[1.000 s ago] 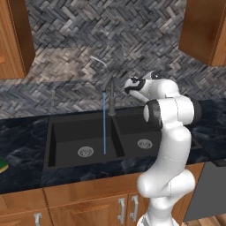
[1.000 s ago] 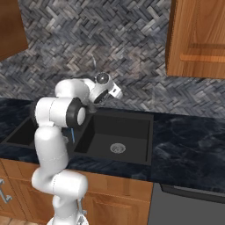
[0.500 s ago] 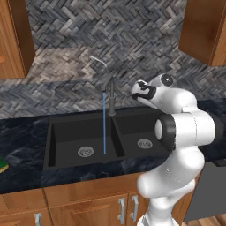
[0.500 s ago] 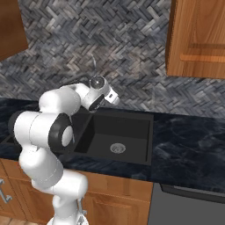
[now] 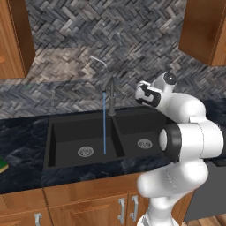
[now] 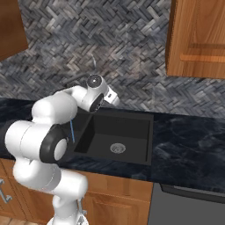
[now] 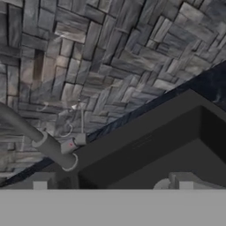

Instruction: Soak the sponge with water for a few seconds and then drop it inside the sink.

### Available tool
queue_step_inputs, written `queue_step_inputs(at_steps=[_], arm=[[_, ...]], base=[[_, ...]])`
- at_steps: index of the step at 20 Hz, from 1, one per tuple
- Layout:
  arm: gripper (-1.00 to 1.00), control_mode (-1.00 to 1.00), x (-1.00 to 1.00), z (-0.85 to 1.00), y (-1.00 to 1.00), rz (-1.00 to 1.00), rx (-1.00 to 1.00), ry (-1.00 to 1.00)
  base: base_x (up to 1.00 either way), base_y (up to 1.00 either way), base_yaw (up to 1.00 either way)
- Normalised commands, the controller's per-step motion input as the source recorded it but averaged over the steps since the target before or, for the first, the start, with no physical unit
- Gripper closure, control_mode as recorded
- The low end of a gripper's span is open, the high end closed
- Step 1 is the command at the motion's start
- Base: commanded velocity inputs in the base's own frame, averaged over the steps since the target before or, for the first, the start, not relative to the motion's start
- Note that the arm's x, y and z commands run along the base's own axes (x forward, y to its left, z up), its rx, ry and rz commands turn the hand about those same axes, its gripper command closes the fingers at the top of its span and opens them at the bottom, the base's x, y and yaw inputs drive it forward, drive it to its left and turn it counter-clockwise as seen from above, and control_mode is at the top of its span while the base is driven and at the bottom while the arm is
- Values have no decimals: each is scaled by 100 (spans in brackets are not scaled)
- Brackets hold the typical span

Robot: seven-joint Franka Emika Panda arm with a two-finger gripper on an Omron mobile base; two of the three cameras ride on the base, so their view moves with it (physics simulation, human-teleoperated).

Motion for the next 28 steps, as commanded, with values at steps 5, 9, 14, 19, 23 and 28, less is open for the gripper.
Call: queue_step_inputs(at_steps=[5,9,14,19,23,28], arm=[[-100,-100,-62,31,0,0,-7,10],[-100,-100,-50,30,0,0,-5,15],[-100,-100,-35,21,7,0,-1,21],[-100,-100,-1,3,7,13,3,26],[-100,-100,-19,0,9,22,6,15],[-100,-100,-20,0,31,15,3,1]], base=[[0,0,0],[0,0,0],[0,0,0],[0,0,0],[0,0,0],[0,0,0]])
